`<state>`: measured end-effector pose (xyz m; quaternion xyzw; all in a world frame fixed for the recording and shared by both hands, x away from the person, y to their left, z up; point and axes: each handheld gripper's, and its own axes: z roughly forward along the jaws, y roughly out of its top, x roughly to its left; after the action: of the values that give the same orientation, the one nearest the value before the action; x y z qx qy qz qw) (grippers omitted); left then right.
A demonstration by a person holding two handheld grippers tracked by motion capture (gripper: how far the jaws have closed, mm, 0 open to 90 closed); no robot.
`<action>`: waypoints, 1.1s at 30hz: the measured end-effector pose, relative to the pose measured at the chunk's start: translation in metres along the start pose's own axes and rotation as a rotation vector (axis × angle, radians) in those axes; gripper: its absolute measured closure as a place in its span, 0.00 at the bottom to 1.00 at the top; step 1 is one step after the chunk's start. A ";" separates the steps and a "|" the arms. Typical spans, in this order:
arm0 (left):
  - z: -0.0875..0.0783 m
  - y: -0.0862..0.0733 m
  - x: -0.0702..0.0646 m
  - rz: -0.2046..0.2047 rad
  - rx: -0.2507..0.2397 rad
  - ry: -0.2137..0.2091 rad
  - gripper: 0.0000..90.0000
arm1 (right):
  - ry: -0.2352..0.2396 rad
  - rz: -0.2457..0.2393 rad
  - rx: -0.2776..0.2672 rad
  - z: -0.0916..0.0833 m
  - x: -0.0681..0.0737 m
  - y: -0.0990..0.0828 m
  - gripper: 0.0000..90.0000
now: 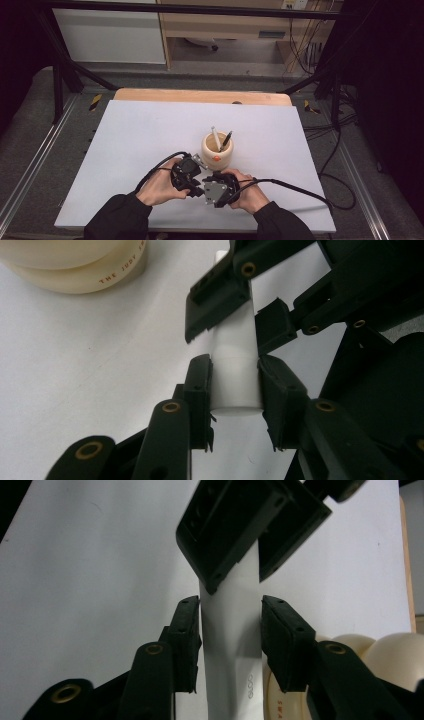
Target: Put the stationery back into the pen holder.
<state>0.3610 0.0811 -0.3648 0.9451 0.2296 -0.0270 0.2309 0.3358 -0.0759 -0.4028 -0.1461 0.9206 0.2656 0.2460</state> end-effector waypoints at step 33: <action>-0.004 -0.060 0.031 0.013 -0.193 0.150 0.18 | -0.020 0.103 0.006 -0.012 0.001 -0.030 0.74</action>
<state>0.3617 0.1434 -0.3916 0.9194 0.2418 0.0675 0.3029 0.3428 -0.1069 -0.4071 -0.0953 0.9252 0.2766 0.2417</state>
